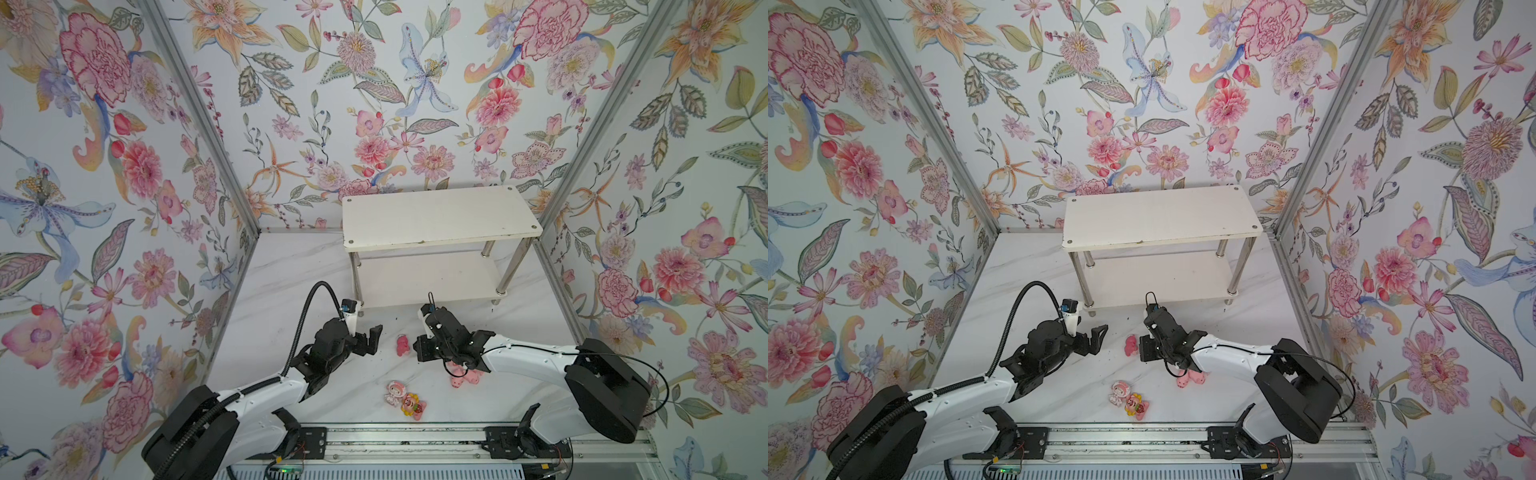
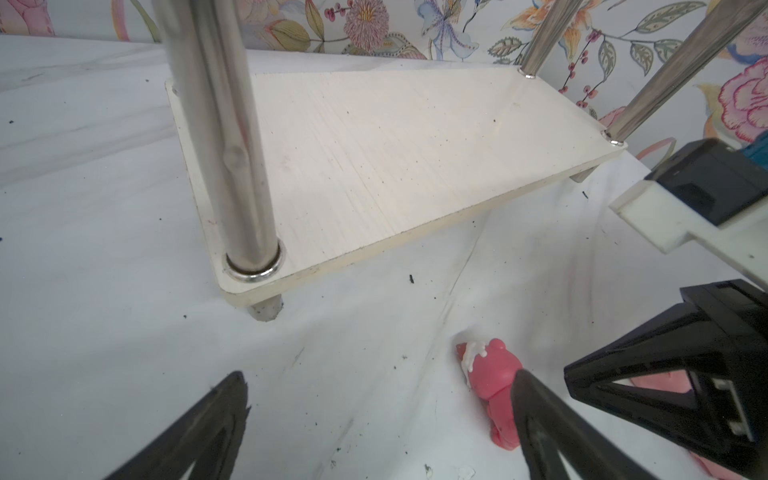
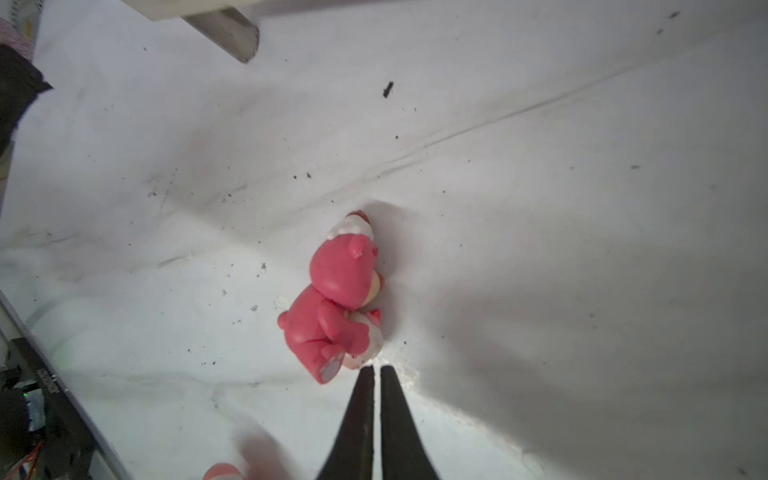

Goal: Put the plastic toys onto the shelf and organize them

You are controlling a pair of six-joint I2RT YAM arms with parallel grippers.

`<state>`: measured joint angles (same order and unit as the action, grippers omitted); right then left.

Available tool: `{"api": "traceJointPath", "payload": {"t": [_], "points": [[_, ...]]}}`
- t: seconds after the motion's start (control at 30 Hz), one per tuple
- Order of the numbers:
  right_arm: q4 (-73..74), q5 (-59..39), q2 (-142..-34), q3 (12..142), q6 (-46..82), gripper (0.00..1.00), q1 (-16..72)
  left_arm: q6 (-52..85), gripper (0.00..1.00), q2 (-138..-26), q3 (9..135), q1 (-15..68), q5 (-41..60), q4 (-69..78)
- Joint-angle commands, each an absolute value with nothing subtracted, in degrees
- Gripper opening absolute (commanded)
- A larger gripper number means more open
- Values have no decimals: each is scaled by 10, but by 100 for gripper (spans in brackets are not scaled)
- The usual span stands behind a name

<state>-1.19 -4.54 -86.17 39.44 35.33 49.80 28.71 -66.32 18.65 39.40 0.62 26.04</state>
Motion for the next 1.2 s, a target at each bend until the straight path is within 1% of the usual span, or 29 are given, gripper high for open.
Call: {"api": "traceJointPath", "payload": {"t": [0.0,0.17,0.27,0.33,0.4,0.47,0.57,0.67,0.77,0.93,1.07,1.13,1.17], "points": [[6,-62,-887,419,342,9,524,285,99,-675,214,406,-4,234],[83,-105,-915,434,332,10,563,281,99,-679,223,406,-14,211],[126,-124,-910,425,338,11,562,266,99,-683,236,407,-8,189],[122,-118,-889,411,336,11,553,248,95,-687,244,406,8,178],[96,-104,-852,392,330,11,537,229,91,-693,253,407,30,168],[56,-79,-805,374,323,11,517,216,91,-705,268,406,48,151],[-11,-37,-722,351,317,14,481,201,96,-726,294,419,50,122],[-58,-17,-650,334,318,15,443,190,97,-755,322,451,33,95],[-92,-4,-605,328,322,16,410,180,99,-797,368,493,12,52],[-145,7,-597,344,310,18,390,180,99,-852,431,522,-17,-30],[-145,5,-606,342,304,23,389,182,99,-890,479,543,-45,-84],[-145,4,-609,341,301,24,389,187,99,-929,496,550,-55,-99],[-144,4,-608,340,298,24,388,191,97,-941,501,551,-60,-103]]}}
